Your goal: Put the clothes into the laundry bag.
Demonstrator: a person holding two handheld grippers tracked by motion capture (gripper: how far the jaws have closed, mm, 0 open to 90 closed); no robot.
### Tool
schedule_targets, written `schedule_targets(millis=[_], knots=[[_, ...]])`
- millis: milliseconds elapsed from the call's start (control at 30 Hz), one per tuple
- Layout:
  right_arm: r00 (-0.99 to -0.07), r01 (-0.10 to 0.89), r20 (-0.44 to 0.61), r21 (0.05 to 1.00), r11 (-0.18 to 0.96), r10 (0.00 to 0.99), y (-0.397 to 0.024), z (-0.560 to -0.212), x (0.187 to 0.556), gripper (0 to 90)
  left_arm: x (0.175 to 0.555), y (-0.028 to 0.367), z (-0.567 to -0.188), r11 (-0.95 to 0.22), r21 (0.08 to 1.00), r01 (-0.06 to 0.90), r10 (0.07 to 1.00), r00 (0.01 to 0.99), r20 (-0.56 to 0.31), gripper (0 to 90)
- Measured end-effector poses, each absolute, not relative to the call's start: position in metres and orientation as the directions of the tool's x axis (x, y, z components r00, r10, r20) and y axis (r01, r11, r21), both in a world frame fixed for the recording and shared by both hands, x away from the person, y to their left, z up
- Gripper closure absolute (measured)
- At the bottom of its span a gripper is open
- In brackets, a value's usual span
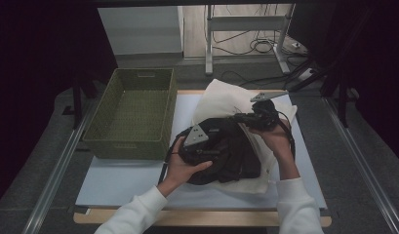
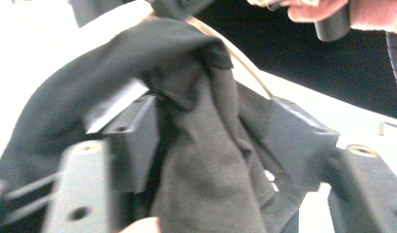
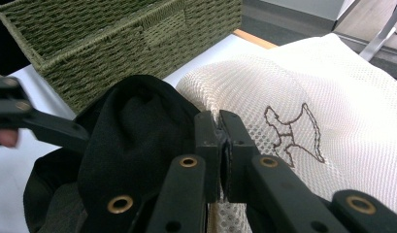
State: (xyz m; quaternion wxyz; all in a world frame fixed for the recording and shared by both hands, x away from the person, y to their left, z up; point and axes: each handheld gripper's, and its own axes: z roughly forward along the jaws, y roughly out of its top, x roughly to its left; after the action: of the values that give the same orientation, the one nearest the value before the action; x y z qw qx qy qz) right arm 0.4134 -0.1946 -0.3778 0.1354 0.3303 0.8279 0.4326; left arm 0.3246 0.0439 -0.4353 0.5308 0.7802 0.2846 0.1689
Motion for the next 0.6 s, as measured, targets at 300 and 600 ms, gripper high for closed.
schedule_targets(millis=[300, 600], knots=[[-0.745, 0.428, 0.056, 0.805, 0.412, 0.665, -0.194, -0.378, 0.413, 87.4, 0.339, 0.07, -0.408, -0.252, 0.938, 0.24, 0.692, 0.722, 0.002, 84.5], [-0.749, 0.426, 0.056, 0.805, 0.414, 0.661, -0.194, -0.378, 0.413, 87.4, 0.389, 0.072, -0.436, -0.306, 0.863, 0.403, 0.739, 0.672, -0.052, 86.3]])
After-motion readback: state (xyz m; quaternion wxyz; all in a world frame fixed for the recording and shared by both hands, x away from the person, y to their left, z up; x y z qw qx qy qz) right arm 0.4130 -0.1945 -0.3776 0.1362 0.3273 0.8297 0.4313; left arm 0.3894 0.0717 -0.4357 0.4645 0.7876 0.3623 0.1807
